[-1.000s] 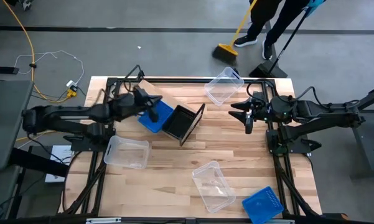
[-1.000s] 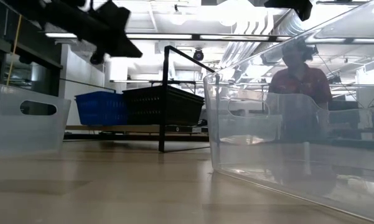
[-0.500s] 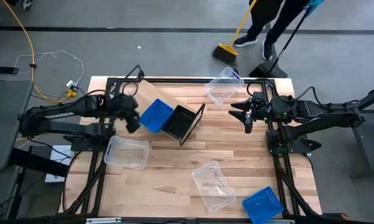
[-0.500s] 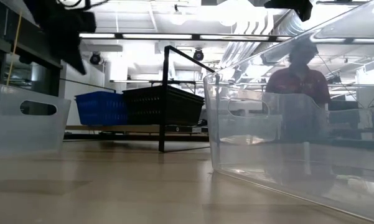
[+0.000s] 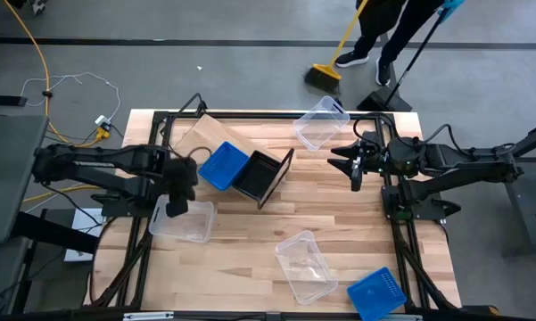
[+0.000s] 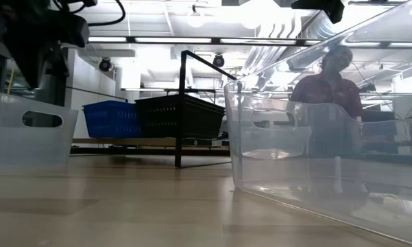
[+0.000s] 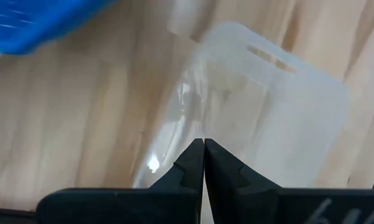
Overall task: Stack baskets on shelf by color
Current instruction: Stack the left blue bin on top of the other blue bin on the shelf
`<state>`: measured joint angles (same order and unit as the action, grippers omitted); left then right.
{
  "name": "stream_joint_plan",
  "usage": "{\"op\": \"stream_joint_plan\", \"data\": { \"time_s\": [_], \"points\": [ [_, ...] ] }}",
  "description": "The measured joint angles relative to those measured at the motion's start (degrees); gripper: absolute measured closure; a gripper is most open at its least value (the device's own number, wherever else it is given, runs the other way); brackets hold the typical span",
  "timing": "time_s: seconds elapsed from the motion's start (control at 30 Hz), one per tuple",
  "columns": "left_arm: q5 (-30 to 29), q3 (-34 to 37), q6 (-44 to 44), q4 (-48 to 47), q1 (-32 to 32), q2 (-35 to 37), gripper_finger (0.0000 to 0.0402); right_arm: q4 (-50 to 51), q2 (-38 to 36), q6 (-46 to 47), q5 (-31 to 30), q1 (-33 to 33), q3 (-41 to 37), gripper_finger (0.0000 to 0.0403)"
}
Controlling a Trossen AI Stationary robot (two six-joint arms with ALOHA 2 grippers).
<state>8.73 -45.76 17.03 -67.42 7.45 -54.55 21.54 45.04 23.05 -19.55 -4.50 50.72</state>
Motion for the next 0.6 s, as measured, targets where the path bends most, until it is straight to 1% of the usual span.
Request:
{"op": "stream_joint_plan", "data": {
  "time_s": [0.1,0.2,0.27,0.33,0.4,0.47,0.6],
  "points": [
    [-1.2,0.0,0.9,0.2,-4.1,-1.8,0.0401,0.0,0.0,0.0,0.0,0.0,0.0,0.0229],
    [-2.9,0.0,1.4,3.2,-7.7,-2.7,0.0401,0.0,0.0,0.0,0.0,0.0,0.0,0.0229],
    [-5.2,0.0,1.4,5.7,-9.4,-3.1,0.0401,0.0,0.0,0.0,0.0,0.0,0.0,0.0229],
    [-9.3,0.0,1.5,7.8,-10.5,-3.7,0.0401,0.0,0.0,0.0,0.0,0.0,0.0,0.0229],
    [-14.1,0.0,1.7,9.2,-10.5,-4.6,0.0401,0.0,0.0,-0.1,0.0,0.0,0.0,0.0229],
    [-17.4,0.0,0.4,10.3,-9.7,-5.8,0.0401,0.0,0.0,-0.1,0.0,0.0,0.0,0.0229],
    [-18.4,0.0,-2.6,11.2,-7.2,-9.1,0.0401,0.0,0.0,-0.1,0.0,0.0,0.0,0.0229]
  ]
}}
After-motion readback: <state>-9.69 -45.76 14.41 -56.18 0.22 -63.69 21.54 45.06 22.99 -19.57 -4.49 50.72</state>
